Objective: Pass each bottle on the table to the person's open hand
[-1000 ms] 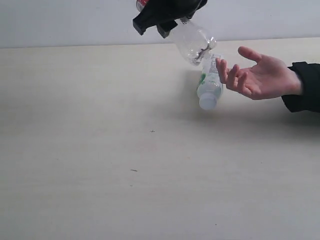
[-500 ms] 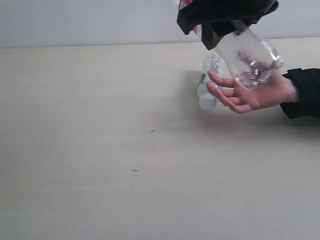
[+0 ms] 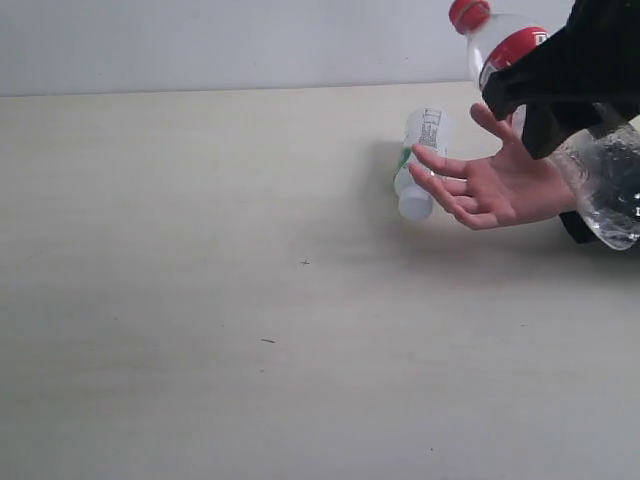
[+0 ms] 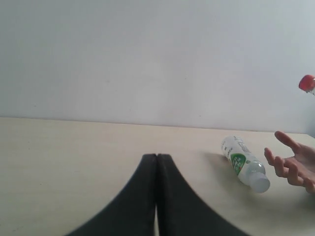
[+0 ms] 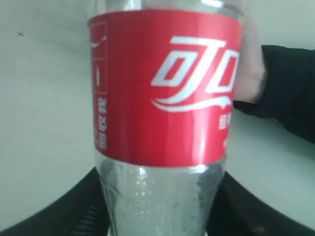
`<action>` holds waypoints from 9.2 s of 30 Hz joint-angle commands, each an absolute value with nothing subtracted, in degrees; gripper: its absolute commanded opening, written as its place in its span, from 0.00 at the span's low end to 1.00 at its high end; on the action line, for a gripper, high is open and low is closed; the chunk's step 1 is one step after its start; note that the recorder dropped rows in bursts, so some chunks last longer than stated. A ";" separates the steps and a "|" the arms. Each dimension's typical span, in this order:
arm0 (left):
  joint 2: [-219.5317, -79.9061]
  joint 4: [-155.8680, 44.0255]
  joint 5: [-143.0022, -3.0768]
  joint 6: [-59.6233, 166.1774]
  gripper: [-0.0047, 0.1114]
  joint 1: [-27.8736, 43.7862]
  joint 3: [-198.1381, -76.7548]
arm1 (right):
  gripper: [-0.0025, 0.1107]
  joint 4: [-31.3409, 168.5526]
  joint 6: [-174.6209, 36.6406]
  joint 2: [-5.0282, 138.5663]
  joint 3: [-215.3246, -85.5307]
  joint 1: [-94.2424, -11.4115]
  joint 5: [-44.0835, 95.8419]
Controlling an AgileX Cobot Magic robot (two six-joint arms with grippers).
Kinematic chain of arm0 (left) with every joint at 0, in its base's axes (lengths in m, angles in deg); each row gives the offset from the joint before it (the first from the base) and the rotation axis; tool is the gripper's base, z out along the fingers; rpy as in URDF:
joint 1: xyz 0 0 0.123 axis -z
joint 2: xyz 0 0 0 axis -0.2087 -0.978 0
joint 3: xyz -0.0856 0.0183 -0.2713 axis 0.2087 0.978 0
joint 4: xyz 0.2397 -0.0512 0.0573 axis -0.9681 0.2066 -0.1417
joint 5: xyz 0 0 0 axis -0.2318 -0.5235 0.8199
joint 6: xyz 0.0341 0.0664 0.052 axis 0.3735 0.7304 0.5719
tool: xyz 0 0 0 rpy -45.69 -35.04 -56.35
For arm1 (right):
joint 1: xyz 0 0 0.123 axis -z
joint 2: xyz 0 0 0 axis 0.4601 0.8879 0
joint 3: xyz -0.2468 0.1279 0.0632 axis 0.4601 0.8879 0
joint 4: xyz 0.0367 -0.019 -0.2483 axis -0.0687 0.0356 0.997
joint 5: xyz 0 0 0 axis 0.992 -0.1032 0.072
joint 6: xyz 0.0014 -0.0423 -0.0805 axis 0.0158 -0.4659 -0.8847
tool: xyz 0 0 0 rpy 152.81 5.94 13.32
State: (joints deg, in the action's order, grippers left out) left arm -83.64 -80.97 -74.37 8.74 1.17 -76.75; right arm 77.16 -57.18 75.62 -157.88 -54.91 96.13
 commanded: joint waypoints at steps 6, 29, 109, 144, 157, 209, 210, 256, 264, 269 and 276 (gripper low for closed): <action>-83.21 -80.55 -74.18 8.43 0.04 1.04 -76.75 | 0.02 74.94 -57.74 81.60 -153.86 -49.28 91.72; -83.21 -80.55 -74.18 8.43 0.04 1.04 -76.75 | 0.02 83.32 -53.09 95.79 -153.86 -49.28 77.48; -83.21 -80.55 -74.18 8.43 0.04 1.04 -76.75 | 0.70 85.24 -54.00 81.10 -153.96 -49.40 73.10; -83.21 -80.55 -74.18 8.43 0.04 1.04 -76.75 | 0.02 85.32 -68.29 -3.47 -108.88 -49.40 50.12; -83.21 -80.55 -74.18 8.43 0.04 1.04 -76.75 | 0.02 85.50 -70.79 -5.03 -108.88 -49.40 50.51; -83.21 -80.55 -74.18 8.43 0.04 1.04 -76.75 | 0.02 86.37 -69.14 -5.03 -108.88 -49.40 63.68; -83.21 -80.55 -74.18 8.43 0.04 1.04 -76.75 | 0.02 86.37 -69.14 -5.03 -108.88 -49.40 63.68; -83.21 -80.55 -74.18 8.43 0.04 1.04 -76.75 | 0.02 85.02 -69.14 -5.03 -108.88 -49.40 63.09; -83.21 -80.55 -74.18 8.43 0.04 1.04 -76.75 | 0.02 81.87 -69.14 -5.03 -108.88 -49.40 62.73; -83.21 -80.55 -74.18 8.43 0.04 1.04 -76.75 | 0.02 80.62 -67.72 -5.03 -108.88 -49.40 62.24; -83.21 -80.55 -74.18 8.43 0.04 1.04 -76.75 | 0.02 78.88 -63.68 -5.03 -108.88 -49.40 49.83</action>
State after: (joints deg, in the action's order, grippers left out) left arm -83.64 -80.97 -74.58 8.74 1.17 -76.75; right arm 79.72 -66.19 -4.85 -109.18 -49.58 57.97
